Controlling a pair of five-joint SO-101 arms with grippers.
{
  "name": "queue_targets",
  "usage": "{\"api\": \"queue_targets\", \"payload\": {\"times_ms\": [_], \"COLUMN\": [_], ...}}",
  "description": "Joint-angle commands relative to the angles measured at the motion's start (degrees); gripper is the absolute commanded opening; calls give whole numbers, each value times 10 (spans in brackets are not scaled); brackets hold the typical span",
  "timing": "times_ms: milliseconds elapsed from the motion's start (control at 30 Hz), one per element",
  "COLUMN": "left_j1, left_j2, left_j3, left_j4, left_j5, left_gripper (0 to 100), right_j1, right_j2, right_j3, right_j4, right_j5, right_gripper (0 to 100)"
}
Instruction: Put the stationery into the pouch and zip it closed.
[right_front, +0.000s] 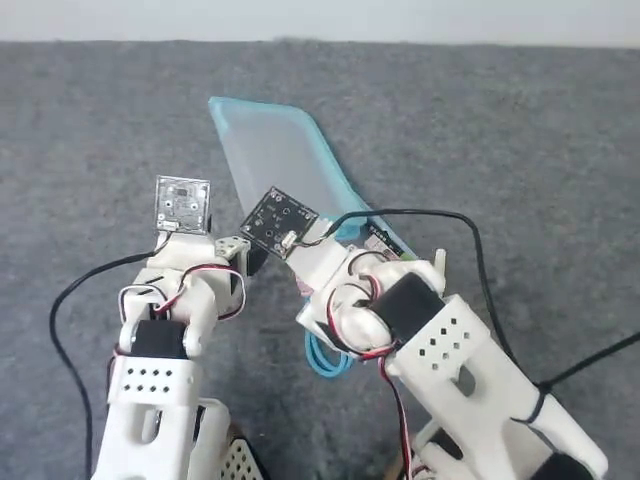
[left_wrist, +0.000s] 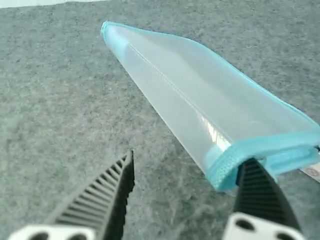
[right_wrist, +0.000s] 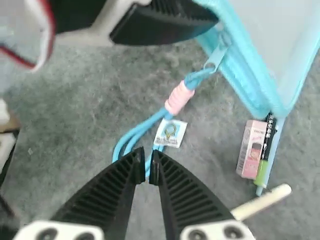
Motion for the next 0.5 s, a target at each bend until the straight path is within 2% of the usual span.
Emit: {"api": "queue_targets", "payload": {"times_ms": [0, 133, 200, 333, 467], "left_j1": [0, 0, 0, 0, 0], "left_j2": [-11, -11, -11, -11, -11], "left_j3": [-10, -10, -10, -10, -10], "left_j4": [-18, -18, -18, -18, -18], "left_j5": [15, 15, 15, 15, 15], "left_gripper": [315, 315, 315, 315, 315], "right_j1": [6, 6, 4, 5, 6], "right_j2": [-20, -20, -20, -20, -16], "right_j3": [65, 155, 193, 253, 280], "right_j4": [-105, -218, -283, -411, -488], "right_j5": [-30, -75, -113, -191, -200], "right_gripper": [93, 223, 254, 245, 222]}}
